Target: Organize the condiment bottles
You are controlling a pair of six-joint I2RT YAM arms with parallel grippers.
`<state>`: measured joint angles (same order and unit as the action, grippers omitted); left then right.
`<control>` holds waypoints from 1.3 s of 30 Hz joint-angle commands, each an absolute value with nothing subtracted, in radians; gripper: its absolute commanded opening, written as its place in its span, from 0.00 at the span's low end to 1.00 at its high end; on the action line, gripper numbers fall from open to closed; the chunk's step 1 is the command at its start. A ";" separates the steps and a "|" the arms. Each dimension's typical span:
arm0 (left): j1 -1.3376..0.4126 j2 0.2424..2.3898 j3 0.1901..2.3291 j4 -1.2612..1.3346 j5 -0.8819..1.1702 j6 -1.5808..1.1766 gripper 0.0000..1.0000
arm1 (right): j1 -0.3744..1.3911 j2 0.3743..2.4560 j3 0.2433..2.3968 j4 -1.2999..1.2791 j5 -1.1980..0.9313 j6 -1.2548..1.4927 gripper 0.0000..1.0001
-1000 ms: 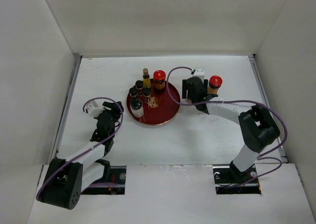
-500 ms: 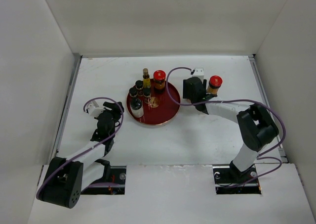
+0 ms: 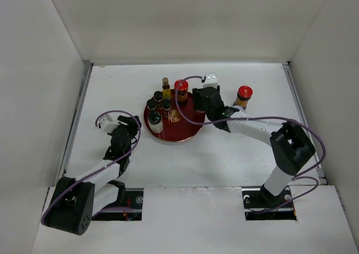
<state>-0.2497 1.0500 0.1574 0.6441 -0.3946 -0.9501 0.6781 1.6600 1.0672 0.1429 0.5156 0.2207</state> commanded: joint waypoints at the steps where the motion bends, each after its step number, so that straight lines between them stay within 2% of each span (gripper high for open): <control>1: -0.251 1.042 0.170 0.696 -0.414 -0.942 0.56 | 0.715 1.706 1.189 0.287 0.486 0.222 0.52; 6: -0.243 1.002 0.158 0.692 -0.423 -0.942 0.56 | 0.729 1.808 1.242 0.295 0.466 0.239 0.55; 11: -0.237 0.942 0.129 0.684 -0.471 -0.953 0.56 | 0.729 1.870 1.258 0.290 0.442 0.268 0.64; 17: -0.235 0.951 0.127 0.686 -0.479 -0.957 0.57 | 0.729 1.807 1.221 0.290 0.453 0.272 0.86; 20: -0.235 0.957 0.132 0.687 -0.469 -0.960 0.58 | 0.729 1.712 1.168 0.296 0.456 0.278 0.92; 24: -0.234 0.947 0.132 0.681 -0.469 -0.957 0.58 | 0.710 1.519 1.021 0.301 0.485 0.293 0.94; 30: -0.234 0.937 0.135 0.670 -0.465 -0.956 0.60 | 0.575 1.258 0.760 0.192 0.705 0.383 0.94; 34: -0.234 0.951 0.140 0.673 -0.453 -0.959 0.60 | 0.498 1.226 0.692 0.089 0.723 0.454 0.98; 39: -0.234 0.974 0.146 0.680 -0.451 -0.953 0.60 | 0.481 1.311 0.721 0.078 0.644 0.460 0.99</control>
<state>-0.2363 0.9600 0.1345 0.6407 -0.4587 -0.9504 0.4828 1.2812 0.6926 0.0895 0.6655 0.4248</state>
